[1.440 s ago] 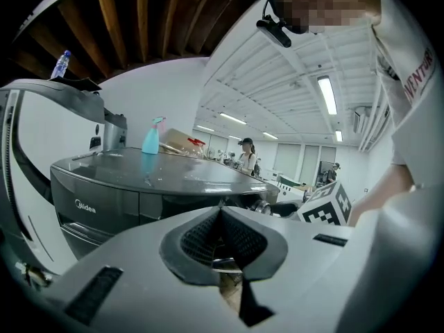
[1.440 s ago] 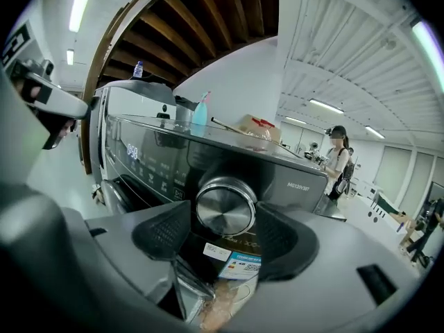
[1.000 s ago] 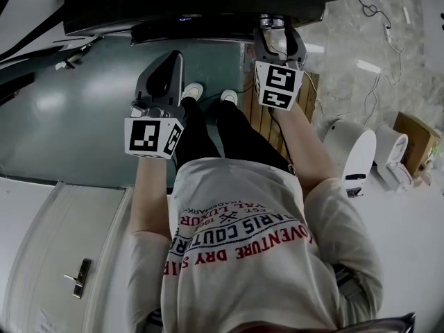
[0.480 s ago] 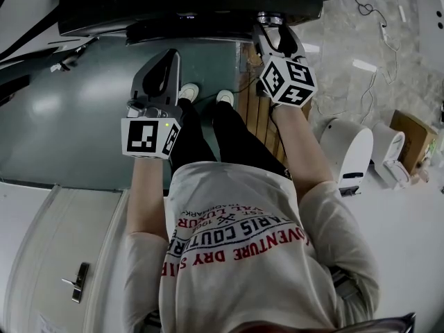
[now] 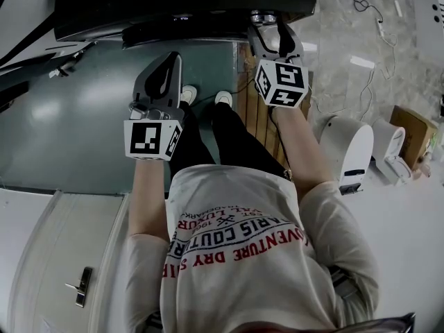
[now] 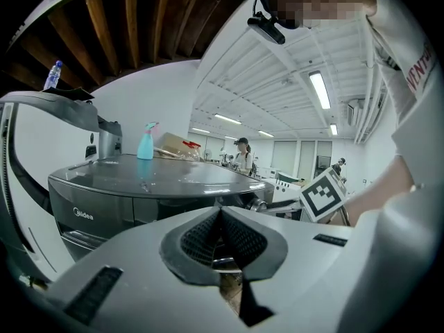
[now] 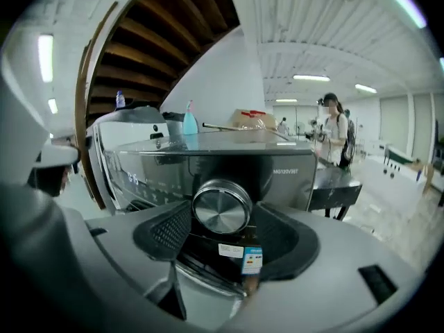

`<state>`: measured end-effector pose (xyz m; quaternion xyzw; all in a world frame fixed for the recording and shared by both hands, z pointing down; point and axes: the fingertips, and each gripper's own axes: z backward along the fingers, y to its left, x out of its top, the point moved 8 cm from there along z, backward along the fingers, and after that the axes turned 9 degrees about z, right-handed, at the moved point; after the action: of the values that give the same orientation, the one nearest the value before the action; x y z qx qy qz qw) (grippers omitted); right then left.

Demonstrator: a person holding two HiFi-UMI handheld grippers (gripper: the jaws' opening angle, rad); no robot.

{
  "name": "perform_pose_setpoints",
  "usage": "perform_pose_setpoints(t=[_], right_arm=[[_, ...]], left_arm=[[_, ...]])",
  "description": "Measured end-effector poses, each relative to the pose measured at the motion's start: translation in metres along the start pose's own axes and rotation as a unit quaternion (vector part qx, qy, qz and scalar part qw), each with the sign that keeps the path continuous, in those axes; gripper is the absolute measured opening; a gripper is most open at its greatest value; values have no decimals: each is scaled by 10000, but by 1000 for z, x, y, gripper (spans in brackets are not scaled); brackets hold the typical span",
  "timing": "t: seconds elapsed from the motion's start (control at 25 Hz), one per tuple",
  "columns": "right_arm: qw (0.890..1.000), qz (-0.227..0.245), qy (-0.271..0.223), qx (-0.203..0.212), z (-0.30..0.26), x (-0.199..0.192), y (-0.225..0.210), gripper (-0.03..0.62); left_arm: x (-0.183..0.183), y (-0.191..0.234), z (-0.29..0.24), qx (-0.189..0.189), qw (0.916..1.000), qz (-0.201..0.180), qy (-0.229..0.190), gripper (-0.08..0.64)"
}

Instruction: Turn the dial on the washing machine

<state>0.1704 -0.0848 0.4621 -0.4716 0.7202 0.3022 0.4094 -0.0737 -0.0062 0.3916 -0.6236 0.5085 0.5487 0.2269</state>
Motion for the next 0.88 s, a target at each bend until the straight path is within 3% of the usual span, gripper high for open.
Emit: perform_pose_setpoints(t=[0.12,0.28,0.44,0.68,0.88], right_arm=[[9936,1044,-40,-421,5,4,8,293],[9709,2296,-1,-683,1,-1,19,295],[9531,2883,231,-890,-5,-6,24,282],[9683,2337,302,-824,-6,-4,22,275],[9939,941,310,-476,-5,1,14,275]], left_arm=[[-2,-1,2,-28,10000,-55,28,17],[-5,2,6,-3,9998,-154,99,17],[-9,4,9,19,9998,-112,136,17],[-16,6,14,42,9995,-137,274,17],[-11,2,17,-14,9987,-448,249,17]])
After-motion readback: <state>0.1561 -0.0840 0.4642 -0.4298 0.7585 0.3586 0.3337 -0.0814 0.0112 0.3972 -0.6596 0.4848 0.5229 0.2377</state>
